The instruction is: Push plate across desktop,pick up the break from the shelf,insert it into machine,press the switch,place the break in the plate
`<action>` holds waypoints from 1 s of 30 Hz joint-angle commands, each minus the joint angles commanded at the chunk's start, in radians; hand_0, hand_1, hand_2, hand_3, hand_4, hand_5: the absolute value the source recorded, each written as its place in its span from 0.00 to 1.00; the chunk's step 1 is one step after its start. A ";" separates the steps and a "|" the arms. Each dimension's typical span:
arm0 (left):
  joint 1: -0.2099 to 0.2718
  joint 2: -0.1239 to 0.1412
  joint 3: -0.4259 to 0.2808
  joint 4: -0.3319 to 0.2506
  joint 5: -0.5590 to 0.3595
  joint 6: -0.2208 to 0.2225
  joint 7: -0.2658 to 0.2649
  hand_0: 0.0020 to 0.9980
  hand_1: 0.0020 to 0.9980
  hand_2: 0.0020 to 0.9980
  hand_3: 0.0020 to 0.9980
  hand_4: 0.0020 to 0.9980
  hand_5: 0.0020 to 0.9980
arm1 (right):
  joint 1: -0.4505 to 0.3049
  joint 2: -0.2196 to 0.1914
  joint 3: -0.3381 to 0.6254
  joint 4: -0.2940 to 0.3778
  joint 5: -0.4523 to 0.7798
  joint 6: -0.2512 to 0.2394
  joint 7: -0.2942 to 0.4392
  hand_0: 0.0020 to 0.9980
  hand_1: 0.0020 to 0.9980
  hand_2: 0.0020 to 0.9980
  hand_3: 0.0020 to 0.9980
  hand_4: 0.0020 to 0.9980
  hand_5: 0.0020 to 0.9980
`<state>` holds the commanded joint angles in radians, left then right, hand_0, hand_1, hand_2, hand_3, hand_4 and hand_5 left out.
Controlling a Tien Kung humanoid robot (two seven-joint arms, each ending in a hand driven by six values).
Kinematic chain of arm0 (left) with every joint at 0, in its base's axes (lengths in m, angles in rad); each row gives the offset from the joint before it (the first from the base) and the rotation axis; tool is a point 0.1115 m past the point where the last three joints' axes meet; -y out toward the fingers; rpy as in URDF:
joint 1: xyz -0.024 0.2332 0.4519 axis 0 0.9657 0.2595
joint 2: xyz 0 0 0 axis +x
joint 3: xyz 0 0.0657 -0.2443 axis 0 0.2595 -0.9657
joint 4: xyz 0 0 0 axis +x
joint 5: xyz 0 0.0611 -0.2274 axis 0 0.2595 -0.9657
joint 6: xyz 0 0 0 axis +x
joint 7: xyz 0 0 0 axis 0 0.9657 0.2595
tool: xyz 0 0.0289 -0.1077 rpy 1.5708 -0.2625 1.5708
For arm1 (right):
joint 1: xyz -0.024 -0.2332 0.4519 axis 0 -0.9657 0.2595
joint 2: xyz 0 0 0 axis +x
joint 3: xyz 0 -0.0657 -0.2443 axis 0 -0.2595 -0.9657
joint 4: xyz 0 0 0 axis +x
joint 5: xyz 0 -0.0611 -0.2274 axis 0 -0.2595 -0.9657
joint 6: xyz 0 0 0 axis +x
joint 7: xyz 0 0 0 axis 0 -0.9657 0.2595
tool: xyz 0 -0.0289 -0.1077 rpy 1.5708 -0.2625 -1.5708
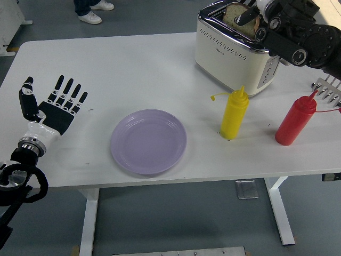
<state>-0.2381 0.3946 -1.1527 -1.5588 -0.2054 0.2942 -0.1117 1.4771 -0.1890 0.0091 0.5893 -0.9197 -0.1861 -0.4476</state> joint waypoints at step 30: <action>0.002 -0.004 -0.008 0.001 0.002 0.003 -0.003 0.83 0.79 0.77 0.75 0.77 1.00 | -0.022 -0.024 0.078 0.071 -0.126 -0.083 -0.021 0.32 0.41 0.34 0.50 0.23 0.00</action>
<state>-0.2364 0.3911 -1.1604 -1.5578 -0.2033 0.2968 -0.1151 1.4551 -0.2132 0.0872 0.6599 -1.0456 -0.2693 -0.4688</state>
